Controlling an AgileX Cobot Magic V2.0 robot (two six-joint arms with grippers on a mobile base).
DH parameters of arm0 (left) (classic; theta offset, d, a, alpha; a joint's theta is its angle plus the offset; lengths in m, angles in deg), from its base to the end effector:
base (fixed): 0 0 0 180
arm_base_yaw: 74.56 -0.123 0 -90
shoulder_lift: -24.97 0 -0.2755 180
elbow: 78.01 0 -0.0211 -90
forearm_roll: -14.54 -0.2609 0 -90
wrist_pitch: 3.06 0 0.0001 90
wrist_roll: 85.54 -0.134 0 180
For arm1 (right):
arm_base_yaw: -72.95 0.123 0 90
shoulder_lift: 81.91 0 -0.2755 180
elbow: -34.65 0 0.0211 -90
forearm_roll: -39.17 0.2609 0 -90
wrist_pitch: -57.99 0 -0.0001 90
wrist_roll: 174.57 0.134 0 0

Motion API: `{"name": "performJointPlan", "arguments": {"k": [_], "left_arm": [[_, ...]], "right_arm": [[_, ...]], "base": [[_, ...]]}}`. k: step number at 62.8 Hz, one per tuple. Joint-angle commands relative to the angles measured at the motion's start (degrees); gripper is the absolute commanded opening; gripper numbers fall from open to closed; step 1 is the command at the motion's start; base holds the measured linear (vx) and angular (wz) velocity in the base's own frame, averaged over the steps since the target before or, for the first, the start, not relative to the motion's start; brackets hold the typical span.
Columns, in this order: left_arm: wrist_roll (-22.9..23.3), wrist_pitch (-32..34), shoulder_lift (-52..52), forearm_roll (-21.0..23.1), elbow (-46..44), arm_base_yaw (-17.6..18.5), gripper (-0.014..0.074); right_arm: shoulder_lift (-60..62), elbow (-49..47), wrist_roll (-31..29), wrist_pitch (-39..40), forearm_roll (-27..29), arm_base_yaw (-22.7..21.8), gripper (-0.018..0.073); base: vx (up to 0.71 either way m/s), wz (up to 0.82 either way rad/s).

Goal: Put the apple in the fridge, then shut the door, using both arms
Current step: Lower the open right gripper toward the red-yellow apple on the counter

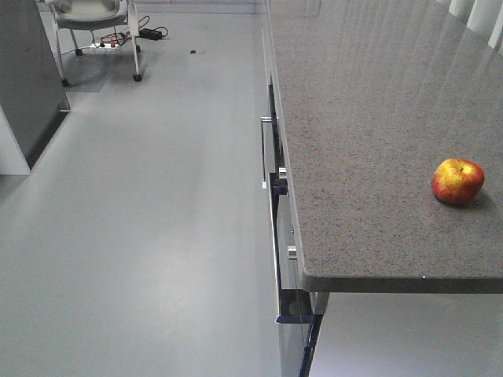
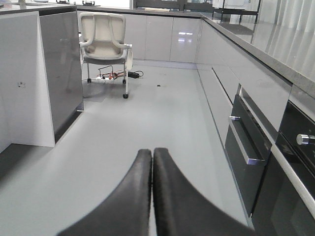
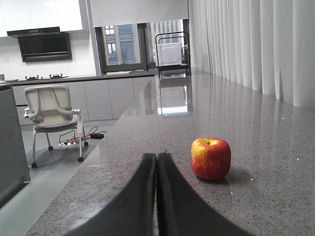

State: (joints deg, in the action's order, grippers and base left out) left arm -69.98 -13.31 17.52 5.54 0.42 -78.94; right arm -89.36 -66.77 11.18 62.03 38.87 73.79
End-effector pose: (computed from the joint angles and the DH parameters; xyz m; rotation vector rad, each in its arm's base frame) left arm 0.1181 0.0128 0.1844 -0.1827 1.6656 -0.0072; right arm 0.1183 0.0018 0.2164 0.0573 1.4305 0.0906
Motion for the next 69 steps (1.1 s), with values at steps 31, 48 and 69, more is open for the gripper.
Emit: {"name": "performJointPlan", "arguments": {"k": [31, 48, 69], "left_arm": [[0.4, 4.5, 0.8, 0.1, 1.6, 0.4, -0.0006], [0.4, 4.5, 0.8, 0.1, 1.6, 0.4, -0.0006], [0.4, 4.5, 0.8, 0.1, 1.6, 0.4, -0.0006]], "right_arm": [[-2.5, -16.3, 6.8, -4.0, 6.8, -0.2, -0.0004], [-22.8, -45.6, -4.8, -29.1, 3.1, -0.2, 0.0016], [-40.9, -57.3, -10.7, -31.1, 2.0, -0.2, 0.0559]], "base": [[0.0, 0.0], [0.0, 0.0], [0.0, 0.0]]}}
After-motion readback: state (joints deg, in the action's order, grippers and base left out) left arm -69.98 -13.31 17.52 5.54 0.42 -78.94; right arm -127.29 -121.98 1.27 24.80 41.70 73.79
